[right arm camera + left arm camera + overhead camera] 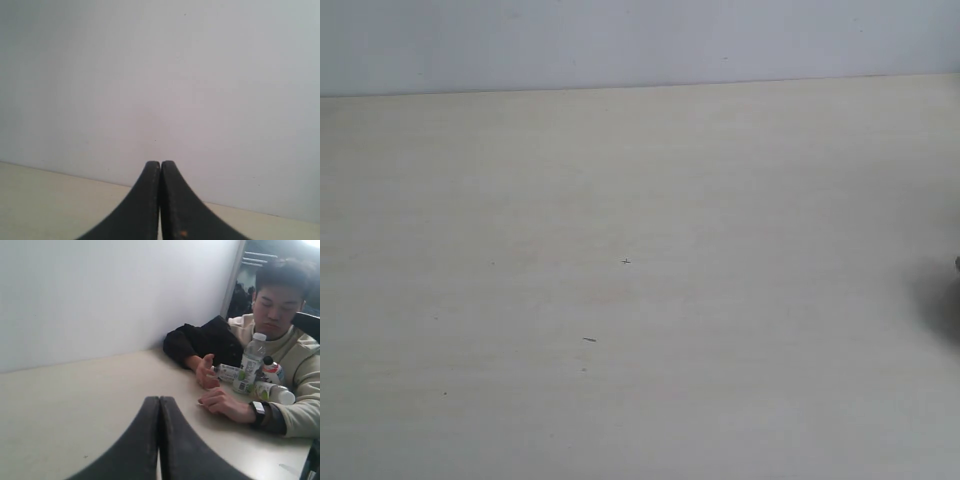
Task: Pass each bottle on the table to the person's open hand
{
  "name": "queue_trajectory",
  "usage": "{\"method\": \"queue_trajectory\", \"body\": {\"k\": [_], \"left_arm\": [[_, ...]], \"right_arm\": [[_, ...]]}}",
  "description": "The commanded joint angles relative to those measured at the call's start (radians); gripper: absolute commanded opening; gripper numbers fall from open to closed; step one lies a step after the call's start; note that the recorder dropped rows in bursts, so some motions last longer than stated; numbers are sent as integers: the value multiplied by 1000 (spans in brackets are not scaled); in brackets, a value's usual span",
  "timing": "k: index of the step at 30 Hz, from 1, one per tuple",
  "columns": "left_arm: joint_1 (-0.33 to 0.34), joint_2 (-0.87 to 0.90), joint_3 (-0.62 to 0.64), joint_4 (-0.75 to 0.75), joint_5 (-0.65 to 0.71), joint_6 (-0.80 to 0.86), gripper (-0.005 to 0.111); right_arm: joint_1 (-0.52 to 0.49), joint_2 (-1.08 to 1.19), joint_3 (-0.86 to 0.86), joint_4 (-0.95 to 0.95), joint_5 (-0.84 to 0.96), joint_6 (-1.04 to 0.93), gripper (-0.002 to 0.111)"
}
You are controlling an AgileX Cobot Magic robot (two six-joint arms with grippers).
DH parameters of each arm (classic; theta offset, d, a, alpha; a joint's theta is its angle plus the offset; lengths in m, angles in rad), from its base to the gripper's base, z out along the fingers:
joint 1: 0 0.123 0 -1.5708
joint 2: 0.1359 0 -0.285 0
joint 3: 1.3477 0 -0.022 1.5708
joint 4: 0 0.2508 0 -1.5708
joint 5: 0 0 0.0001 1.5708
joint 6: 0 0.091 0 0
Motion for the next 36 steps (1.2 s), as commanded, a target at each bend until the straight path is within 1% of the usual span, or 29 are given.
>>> {"method": "queue_trajectory", "body": {"k": [1, 4, 10, 13, 18, 21, 24, 30, 32, 36], "left_arm": [[65, -75, 132, -3, -57, -91, 0], [106, -75, 182, -3, -85, -93, 0], [206, -75, 182, -3, -111, -96, 0], [253, -75, 182, 28, -114, -94, 0], [296, -75, 182, 32, -124, -94, 0], [331, -75, 182, 30, -160, -100, 0], [406, -75, 182, 30, -171, -148, 0], [599, -75, 182, 30, -143, -153, 0], [641, -75, 182, 30, -134, -160, 0], [685, -75, 182, 34, -134, -129, 0]], "right_arm": [[0, -5, 5, -1, -3, 0, 0], [0, -5, 5, -1, -3, 0, 0], [0, -5, 5, -1, -3, 0, 0], [0, -5, 5, -1, -3, 0, 0], [0, -5, 5, -1, -3, -2, 0], [0, -5, 5, -1, -3, -2, 0], [0, -5, 5, -1, -3, 0, 0], [0, -5, 5, -1, -3, 0, 0], [0, -5, 5, -1, -3, 0, 0], [0, -5, 5, -1, -3, 0, 0]]}}
